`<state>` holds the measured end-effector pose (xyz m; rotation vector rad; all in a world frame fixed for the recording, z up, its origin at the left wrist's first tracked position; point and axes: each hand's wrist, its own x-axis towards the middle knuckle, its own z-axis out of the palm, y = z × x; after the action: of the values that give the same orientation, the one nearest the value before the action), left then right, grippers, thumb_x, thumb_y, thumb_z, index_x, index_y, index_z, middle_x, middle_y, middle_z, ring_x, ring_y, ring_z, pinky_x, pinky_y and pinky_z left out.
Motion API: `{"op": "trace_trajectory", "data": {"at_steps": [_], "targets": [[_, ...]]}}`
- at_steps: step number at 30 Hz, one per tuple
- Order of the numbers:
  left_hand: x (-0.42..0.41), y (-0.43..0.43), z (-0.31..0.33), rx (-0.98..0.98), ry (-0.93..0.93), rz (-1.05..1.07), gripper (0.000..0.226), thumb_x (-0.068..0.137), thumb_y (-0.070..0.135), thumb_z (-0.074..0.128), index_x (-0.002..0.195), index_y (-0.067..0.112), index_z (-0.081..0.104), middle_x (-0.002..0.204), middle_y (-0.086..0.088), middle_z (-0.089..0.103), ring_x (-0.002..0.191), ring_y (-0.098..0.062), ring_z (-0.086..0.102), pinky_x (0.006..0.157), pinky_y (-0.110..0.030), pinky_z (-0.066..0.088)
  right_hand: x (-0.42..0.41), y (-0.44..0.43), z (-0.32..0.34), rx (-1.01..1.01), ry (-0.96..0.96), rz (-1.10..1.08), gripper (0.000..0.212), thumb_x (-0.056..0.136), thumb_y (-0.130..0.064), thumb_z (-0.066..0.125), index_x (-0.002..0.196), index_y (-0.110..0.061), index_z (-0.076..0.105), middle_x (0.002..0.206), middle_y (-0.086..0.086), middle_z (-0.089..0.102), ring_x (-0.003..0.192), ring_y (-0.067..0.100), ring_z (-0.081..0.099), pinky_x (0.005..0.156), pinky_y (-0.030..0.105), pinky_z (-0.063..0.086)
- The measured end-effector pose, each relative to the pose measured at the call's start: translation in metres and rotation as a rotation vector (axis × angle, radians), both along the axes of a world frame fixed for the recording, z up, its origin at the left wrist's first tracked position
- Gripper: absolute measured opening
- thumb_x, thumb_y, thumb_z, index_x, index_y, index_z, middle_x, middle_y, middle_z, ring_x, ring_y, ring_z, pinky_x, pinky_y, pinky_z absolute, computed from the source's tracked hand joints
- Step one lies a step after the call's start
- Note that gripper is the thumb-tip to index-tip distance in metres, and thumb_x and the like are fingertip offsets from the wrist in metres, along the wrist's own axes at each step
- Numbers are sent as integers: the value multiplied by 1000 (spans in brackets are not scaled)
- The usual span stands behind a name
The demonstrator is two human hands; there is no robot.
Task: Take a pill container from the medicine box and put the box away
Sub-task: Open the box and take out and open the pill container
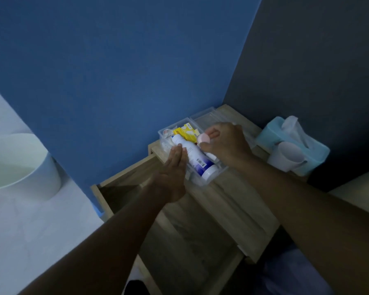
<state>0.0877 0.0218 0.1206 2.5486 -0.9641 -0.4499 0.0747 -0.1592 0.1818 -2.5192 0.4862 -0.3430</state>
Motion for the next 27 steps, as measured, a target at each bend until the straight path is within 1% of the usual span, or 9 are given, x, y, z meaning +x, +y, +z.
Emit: {"op": "trace_trajectory", "data": {"at_steps": [3,5,7,9,11,13,17,20,27], "targets": [[-1,5,29,-50,110,37,93,88,11,58,156,16,-5,164,-3,-15,151,-20,-8,118,-26,9,-35,0,18,31,-47,82,33,66,-26,83,97,-20,74,76,-16,66,64,-12,56,62,5,47],[-12,3,51,-140,95,55,82,91,12,55,156,17,6,165,-4,2,151,-21,9,116,-23,20,-61,-1,29,21,-56,106,32,68,-26,82,99,-19,74,76,-20,63,66,-13,55,61,3,43],[-35,-5,69,-306,136,122,62,95,17,52,152,18,29,145,-3,46,128,-21,49,95,-4,33,-86,-2,38,0,-63,132,32,70,-28,81,100,-19,75,80,-20,65,69,-15,56,60,0,41],[-64,-14,82,-566,417,245,42,100,21,47,142,14,49,120,-1,63,104,-14,58,84,0,38,-108,-3,46,-18,-85,161,30,71,-30,81,98,-19,76,83,-16,70,70,-12,60,62,-1,42],[-90,-20,88,-840,802,318,38,103,22,42,131,1,58,122,-16,67,108,-26,63,98,-27,48,-129,-3,56,-20,-112,206,25,72,-31,81,94,-20,77,85,-12,74,72,-8,63,66,-2,42],[-109,-23,93,-1002,1040,367,39,103,21,43,124,-7,60,122,-24,66,107,-32,65,100,-39,51,-146,-4,65,-11,-114,249,23,74,-35,79,93,-21,77,86,-12,75,73,-7,65,68,0,43],[-131,-24,99,-1191,1210,457,28,98,14,53,106,-5,71,108,-20,73,86,-20,73,85,-30,59,-169,-5,83,26,-92,328,20,80,-30,79,97,-19,78,86,-10,74,79,0,69,74,18,55],[-142,-24,103,-1222,1298,436,32,98,10,51,85,0,78,97,-20,76,86,-21,75,75,-26,60,-180,-4,96,-49,-100,405,18,81,-22,79,96,-13,78,85,-5,73,77,7,68,73,26,57],[-155,-18,101,-1261,1376,327,27,96,8,52,101,-8,73,106,-27,71,100,-29,72,80,-27,58,-193,-7,107,-34,-114,499,24,76,-9,82,100,-9,78,89,1,74,83,16,70,76,34,57]]}}
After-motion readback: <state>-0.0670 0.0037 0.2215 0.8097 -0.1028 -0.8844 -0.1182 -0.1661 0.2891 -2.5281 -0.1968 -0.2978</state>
